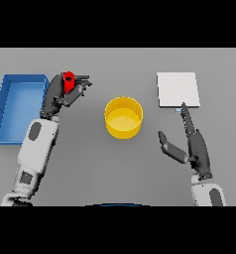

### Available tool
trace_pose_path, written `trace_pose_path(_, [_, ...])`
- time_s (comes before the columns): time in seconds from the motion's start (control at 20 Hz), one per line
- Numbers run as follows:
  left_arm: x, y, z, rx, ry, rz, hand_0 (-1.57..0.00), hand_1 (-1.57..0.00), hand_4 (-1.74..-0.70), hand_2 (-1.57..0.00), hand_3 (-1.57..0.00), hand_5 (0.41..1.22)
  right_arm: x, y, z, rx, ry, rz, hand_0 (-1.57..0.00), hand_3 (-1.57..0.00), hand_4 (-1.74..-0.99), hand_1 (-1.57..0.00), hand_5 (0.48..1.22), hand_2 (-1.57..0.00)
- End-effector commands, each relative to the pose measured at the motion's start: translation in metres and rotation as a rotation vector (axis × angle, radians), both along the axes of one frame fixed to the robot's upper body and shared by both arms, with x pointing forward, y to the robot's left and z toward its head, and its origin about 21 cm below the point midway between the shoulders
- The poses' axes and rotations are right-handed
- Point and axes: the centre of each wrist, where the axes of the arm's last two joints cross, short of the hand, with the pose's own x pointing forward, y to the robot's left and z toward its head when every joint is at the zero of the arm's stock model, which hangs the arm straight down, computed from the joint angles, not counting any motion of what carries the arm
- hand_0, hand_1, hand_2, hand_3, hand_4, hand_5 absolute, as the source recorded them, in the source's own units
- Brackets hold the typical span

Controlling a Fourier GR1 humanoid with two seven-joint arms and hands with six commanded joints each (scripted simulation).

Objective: Pick up the red beaker and tilt it to pour out 1 green nut into yellow bowl. Pick up the yellow bowl and place it on the metallic measuring scale.

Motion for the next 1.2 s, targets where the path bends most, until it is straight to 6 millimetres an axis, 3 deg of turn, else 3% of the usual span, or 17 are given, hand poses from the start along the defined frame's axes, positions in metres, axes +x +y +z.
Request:
trace_pose_path(0.0, [0.000, 0.001, 0.002, 0.019, -0.007, -0.004, -1.56, -1.56, -1.72, -1.56, -1.55, 1.138, -0.002, 0.002, 0.004, 0.010, -0.022, 0.006, 0.00, 0.00, -1.219, 0.00, 0.661, 0.00])
trace_pose_path(0.3, [0.003, -0.001, 0.030, 0.337, -0.051, -0.081, -1.57, -1.57, -1.74, -1.57, -1.56, 1.120, 0.000, 0.001, 0.005, 0.006, 0.012, 0.001, 0.00, 0.00, -1.194, 0.00, 0.658, 0.00])
trace_pose_path(0.6, [0.012, -0.034, 0.061, 0.728, -0.090, -0.208, -1.57, -1.57, -1.74, -1.57, -1.57, 1.139, -0.002, 0.000, 0.007, 0.002, 0.020, 0.013, 0.00, 0.00, -1.178, 0.00, 0.667, 0.00])
trace_pose_path(0.9, [0.012, -0.062, 0.072, 1.161, -0.167, -0.309, -1.57, -1.57, -1.74, -1.57, -1.57, 1.197, -0.001, 0.000, 0.007, 0.023, 0.037, -0.001, 0.00, 0.00, -1.187, 0.00, 0.676, 0.00])
trace_pose_path(0.95, [0.013, -0.068, 0.074, 1.237, -0.160, -0.328, -1.57, -1.57, -1.69, -1.57, -1.57, 1.202, 0.002, 0.004, 0.010, 0.026, 0.035, 0.002, 0.00, 0.00, -1.191, 0.00, 0.675, 0.00])
trace_pose_path(1.15, [0.020, -0.083, 0.082, 1.494, -0.215, -0.406, -1.57, -1.57, -1.71, -1.57, -1.36, 1.213, -0.002, 0.004, 0.006, 0.066, 0.058, -0.005, 0.00, 0.00, -1.196, 0.00, 0.666, 0.00])
